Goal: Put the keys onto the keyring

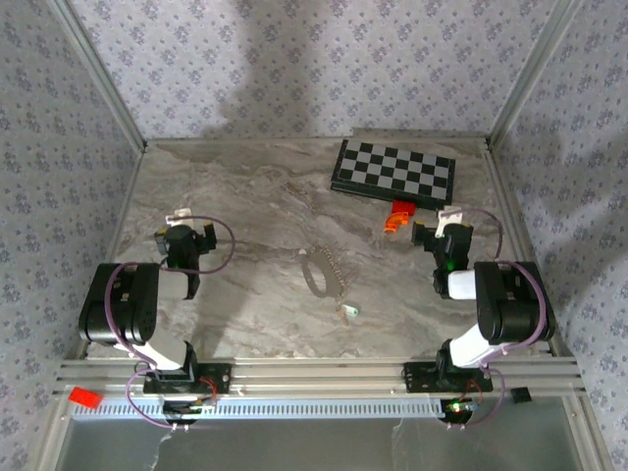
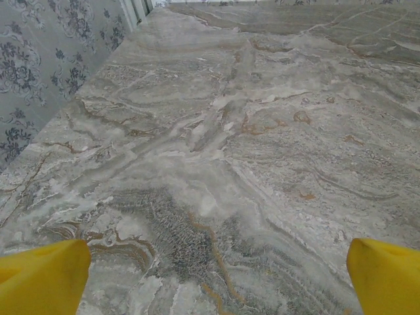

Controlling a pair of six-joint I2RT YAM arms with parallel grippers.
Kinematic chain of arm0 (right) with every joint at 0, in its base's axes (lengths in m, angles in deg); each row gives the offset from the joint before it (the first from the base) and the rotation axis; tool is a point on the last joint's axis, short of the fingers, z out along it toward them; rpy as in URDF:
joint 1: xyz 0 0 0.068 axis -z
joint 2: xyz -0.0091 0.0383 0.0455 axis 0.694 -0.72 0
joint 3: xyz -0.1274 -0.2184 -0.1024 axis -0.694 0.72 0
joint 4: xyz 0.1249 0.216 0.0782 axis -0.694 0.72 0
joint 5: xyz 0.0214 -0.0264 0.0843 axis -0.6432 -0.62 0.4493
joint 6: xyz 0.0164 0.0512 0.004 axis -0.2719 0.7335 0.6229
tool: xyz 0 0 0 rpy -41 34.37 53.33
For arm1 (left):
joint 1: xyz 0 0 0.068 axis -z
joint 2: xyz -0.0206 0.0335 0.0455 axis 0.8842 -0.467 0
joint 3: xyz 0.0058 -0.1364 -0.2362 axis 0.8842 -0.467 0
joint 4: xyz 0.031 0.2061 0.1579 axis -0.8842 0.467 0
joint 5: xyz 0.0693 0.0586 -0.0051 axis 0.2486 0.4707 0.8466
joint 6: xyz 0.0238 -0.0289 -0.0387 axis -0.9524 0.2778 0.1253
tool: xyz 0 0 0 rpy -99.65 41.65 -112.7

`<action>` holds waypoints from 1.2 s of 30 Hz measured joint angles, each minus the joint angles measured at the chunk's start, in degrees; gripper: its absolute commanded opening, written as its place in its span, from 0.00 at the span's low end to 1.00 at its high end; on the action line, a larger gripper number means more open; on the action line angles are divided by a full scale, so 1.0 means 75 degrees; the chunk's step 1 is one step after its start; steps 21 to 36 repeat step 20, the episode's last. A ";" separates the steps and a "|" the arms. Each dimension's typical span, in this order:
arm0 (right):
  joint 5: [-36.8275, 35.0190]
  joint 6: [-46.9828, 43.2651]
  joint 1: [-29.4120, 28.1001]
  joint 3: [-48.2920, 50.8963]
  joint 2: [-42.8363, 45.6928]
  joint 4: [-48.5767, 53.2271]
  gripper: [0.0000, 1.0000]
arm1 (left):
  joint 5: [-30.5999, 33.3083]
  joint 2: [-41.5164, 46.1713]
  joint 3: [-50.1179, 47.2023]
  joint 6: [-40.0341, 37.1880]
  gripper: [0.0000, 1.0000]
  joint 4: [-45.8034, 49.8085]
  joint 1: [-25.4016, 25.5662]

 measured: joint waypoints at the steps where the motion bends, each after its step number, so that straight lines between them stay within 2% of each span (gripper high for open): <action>1: 0.0003 0.0015 0.0000 0.0000 0.0000 0.0003 1.00 | -0.0003 0.0000 0.0000 0.0003 1.00 0.0000 0.0000; 36: 0.0143 0.0015 -0.0015 -0.0006 0.0000 0.0108 1.00 | -0.0006 0.0000 0.0017 0.0032 1.00 0.0000 0.0000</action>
